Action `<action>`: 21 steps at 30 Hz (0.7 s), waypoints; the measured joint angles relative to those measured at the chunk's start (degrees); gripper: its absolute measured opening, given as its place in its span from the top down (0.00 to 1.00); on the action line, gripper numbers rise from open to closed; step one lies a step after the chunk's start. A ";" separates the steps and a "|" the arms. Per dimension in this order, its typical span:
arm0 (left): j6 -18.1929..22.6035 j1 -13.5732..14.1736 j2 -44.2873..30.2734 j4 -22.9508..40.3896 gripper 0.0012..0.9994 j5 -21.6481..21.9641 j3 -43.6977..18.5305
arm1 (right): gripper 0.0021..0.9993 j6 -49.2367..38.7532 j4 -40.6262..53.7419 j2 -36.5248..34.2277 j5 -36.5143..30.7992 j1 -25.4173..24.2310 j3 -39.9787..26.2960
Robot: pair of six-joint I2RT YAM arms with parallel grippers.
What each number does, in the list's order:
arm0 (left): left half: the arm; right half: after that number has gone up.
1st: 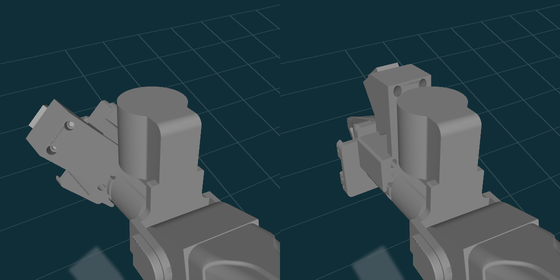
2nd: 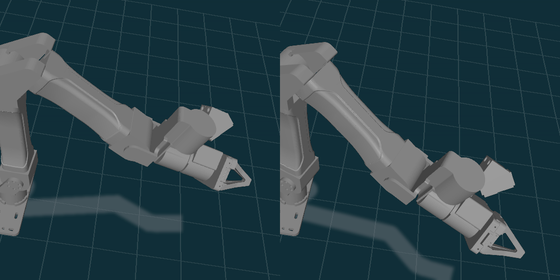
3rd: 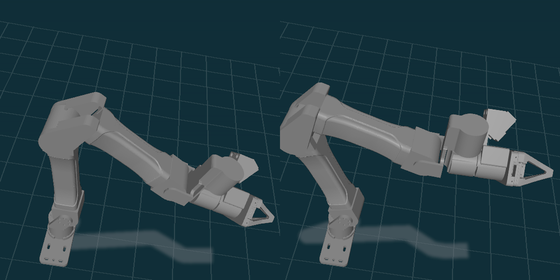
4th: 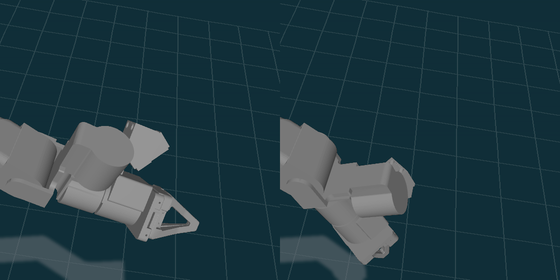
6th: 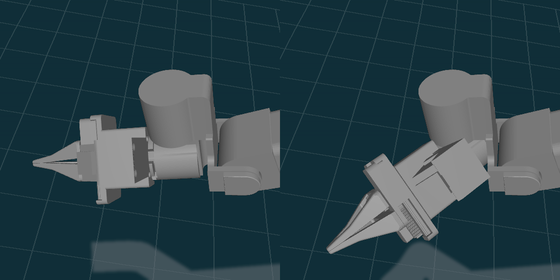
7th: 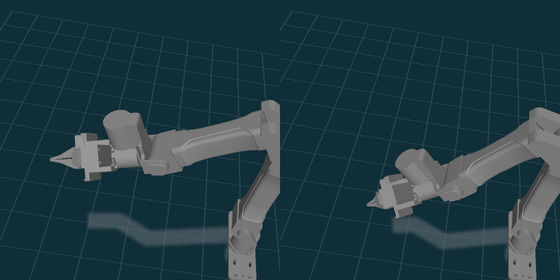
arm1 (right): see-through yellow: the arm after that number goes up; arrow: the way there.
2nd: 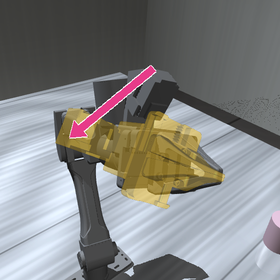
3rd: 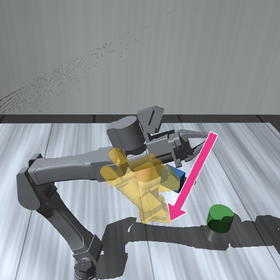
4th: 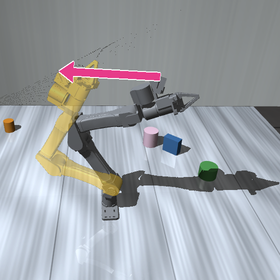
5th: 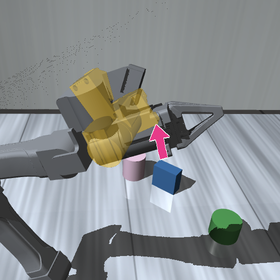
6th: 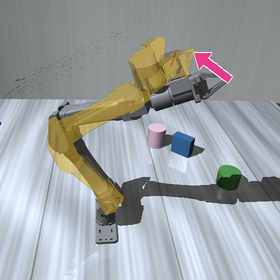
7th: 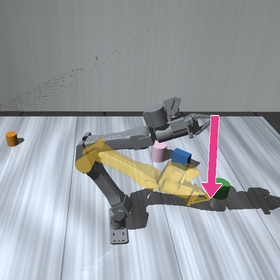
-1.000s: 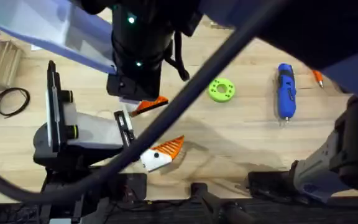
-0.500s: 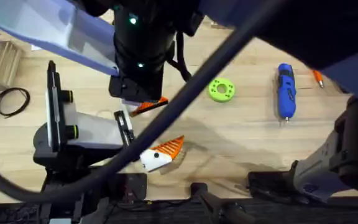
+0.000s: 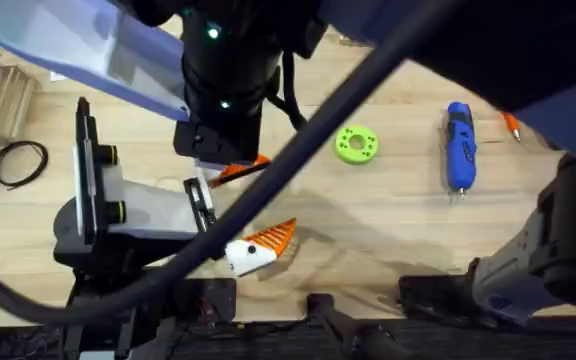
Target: Pick up the gripper from the table and insert it into the empty holder that is missing its gripper. Then pick up a screw, insert it into the mounting hole, and use the screwdriver to tighten it. Finally, clean up the table by picking up the vegetable and placing it into the bucket.
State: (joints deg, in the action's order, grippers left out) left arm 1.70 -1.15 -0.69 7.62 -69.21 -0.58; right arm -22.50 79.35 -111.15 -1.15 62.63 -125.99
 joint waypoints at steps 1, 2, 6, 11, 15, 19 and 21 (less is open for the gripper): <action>0.01 0.00 0.00 0.00 0.01 0.00 0.00 | 1.00 -0.01 0.02 -0.12 0.01 0.00 0.00; 0.00 0.00 0.00 0.00 0.01 0.00 0.00 | 1.00 -0.01 0.04 -0.30 0.04 0.00 0.00; 0.00 0.00 0.00 0.00 0.01 0.00 0.00 | 1.00 0.00 0.03 -2.27 0.17 0.00 0.02; 0.00 0.00 0.00 0.00 0.01 0.00 0.00 | 1.00 0.00 0.09 -2.82 0.17 0.00 0.07; 0.00 0.00 0.01 0.00 0.01 0.00 0.00 | 1.00 0.00 0.44 -2.81 0.17 0.00 0.07; -0.02 0.00 0.00 0.00 0.01 0.00 0.00 | 1.00 0.00 0.91 -2.82 0.17 0.00 0.07; -0.05 0.00 0.00 0.00 0.01 0.00 0.00 | 1.00 0.00 1.05 -2.82 0.17 0.00 0.07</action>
